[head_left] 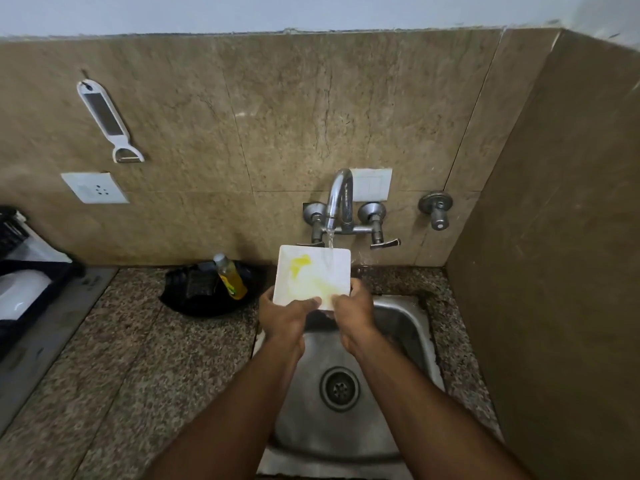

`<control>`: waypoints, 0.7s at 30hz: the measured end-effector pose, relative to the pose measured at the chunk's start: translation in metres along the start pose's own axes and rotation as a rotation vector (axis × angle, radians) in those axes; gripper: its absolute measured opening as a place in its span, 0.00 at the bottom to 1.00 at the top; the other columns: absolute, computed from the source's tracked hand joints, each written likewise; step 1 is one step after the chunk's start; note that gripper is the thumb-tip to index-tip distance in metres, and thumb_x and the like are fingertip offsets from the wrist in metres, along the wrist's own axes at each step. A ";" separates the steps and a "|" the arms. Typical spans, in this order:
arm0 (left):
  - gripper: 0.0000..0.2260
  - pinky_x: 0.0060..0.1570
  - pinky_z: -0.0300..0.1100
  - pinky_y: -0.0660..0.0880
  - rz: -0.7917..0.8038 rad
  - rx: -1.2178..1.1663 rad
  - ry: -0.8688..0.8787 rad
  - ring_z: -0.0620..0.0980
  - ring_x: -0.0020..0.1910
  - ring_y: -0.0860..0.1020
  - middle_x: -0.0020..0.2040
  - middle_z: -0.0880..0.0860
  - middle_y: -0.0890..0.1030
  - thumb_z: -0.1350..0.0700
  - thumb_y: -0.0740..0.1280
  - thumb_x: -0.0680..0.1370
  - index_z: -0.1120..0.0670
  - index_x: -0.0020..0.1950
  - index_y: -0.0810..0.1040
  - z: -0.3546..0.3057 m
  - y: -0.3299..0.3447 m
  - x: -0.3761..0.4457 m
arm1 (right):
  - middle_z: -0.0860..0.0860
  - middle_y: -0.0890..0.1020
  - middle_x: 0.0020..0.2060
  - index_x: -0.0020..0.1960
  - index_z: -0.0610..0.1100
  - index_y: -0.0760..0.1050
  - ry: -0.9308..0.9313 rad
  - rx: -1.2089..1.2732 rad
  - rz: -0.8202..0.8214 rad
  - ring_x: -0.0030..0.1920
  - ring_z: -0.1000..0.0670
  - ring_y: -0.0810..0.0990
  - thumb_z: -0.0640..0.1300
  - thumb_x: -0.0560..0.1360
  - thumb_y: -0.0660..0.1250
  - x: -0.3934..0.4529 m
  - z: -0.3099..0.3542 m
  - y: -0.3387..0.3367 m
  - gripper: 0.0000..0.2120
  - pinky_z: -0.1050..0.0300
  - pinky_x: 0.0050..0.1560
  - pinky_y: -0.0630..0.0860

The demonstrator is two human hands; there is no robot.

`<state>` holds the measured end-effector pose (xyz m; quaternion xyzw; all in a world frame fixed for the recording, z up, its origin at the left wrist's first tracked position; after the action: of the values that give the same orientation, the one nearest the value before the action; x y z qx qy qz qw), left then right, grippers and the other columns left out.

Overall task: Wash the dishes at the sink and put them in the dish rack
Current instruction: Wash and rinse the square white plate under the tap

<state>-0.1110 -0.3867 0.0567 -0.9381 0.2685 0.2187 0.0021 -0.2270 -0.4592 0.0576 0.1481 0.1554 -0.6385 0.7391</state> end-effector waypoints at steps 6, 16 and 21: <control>0.37 0.38 0.52 0.85 0.175 0.219 -0.070 0.59 0.49 0.85 0.55 0.59 0.84 0.68 0.84 0.57 0.59 0.64 0.75 0.009 0.002 0.008 | 0.42 0.86 0.49 0.50 0.39 0.80 0.204 0.011 0.061 0.46 0.40 0.85 0.24 0.68 0.69 -0.002 0.003 -0.035 0.15 0.37 0.51 0.84; 0.15 0.47 0.52 0.85 0.117 0.084 -0.081 0.54 0.50 0.86 0.54 0.54 0.87 0.66 0.69 0.75 0.54 0.60 0.81 0.058 0.049 -0.009 | 0.47 0.87 0.49 0.49 0.44 0.81 0.107 0.096 -0.201 0.47 0.45 0.86 0.31 0.72 0.70 -0.014 -0.017 -0.015 0.11 0.43 0.51 0.85; 0.19 0.62 0.49 0.76 -0.008 0.600 -0.006 0.63 0.62 0.80 0.62 0.63 0.83 0.50 0.64 0.84 0.64 0.65 0.81 0.047 0.039 -0.003 | 0.49 0.88 0.45 0.53 0.43 0.84 0.128 0.078 -0.275 0.44 0.46 0.87 0.41 0.65 0.70 -0.040 -0.044 -0.017 0.16 0.43 0.49 0.86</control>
<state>-0.1517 -0.4130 0.0199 -0.8960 0.3174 0.1324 0.2808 -0.2515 -0.4070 0.0343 0.1945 0.1960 -0.7286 0.6268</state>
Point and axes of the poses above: each hand's wrist, its own x-axis towards the middle knuckle, its own y-axis out of the palm, z = x × y, the point moved 4 cm from there along x, towards the middle knuckle
